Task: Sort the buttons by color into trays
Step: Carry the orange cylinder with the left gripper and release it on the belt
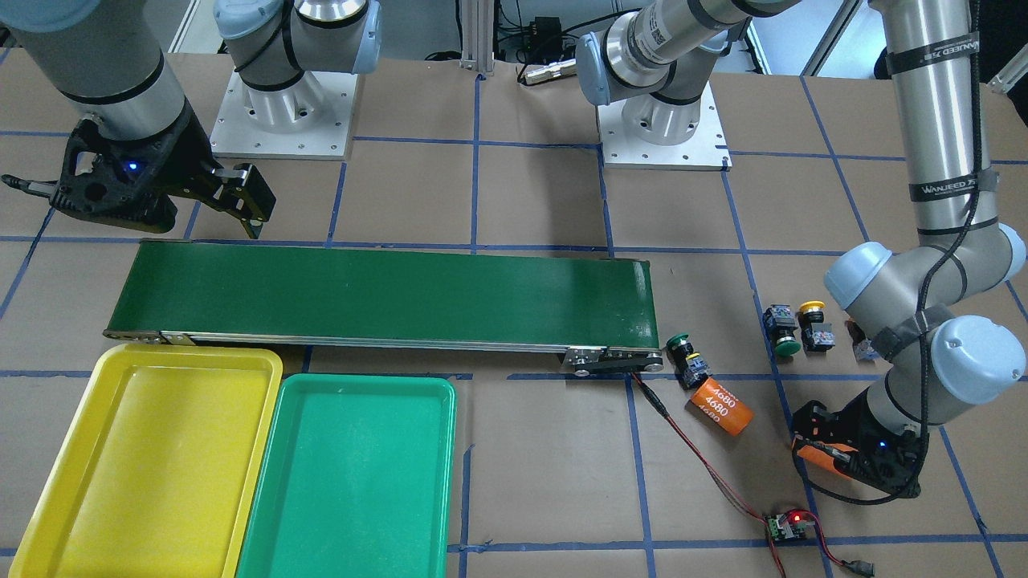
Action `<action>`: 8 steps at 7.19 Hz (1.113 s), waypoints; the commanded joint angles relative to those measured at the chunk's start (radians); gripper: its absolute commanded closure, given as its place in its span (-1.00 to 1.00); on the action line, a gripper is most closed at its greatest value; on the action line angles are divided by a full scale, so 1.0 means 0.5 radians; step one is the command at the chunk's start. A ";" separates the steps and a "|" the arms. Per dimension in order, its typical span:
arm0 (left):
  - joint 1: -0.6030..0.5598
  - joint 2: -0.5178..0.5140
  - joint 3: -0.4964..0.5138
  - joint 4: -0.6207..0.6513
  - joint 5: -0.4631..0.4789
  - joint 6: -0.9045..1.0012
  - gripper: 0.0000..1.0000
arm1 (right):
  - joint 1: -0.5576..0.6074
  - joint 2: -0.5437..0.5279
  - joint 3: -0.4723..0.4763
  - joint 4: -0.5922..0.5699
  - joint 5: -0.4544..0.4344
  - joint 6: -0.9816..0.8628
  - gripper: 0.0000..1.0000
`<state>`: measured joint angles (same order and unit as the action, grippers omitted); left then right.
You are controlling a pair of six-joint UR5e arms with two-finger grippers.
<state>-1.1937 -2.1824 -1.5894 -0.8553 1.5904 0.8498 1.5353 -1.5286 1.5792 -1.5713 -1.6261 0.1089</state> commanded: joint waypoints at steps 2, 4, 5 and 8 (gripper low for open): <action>-0.045 0.262 -0.018 -0.274 -0.015 -0.439 1.00 | 0.003 -0.002 -0.014 -0.005 -0.015 -0.006 -1.00; -0.116 0.544 -0.146 -0.482 -0.036 -0.857 1.00 | -0.003 0.001 -0.014 -0.002 -0.027 -0.052 -1.00; -0.241 0.682 -0.244 -0.522 -0.036 -1.072 1.00 | 0.006 -0.002 -0.020 -0.005 -0.049 -0.061 -1.00; -0.676 0.852 -0.514 -0.489 -0.039 -1.560 1.00 | -0.003 -0.011 -0.023 -0.002 -0.192 -0.104 -1.00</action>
<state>-1.4503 -1.7834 -1.7968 -1.1088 1.5722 0.1538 1.5363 -1.5308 1.5698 -1.5723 -1.6780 0.0705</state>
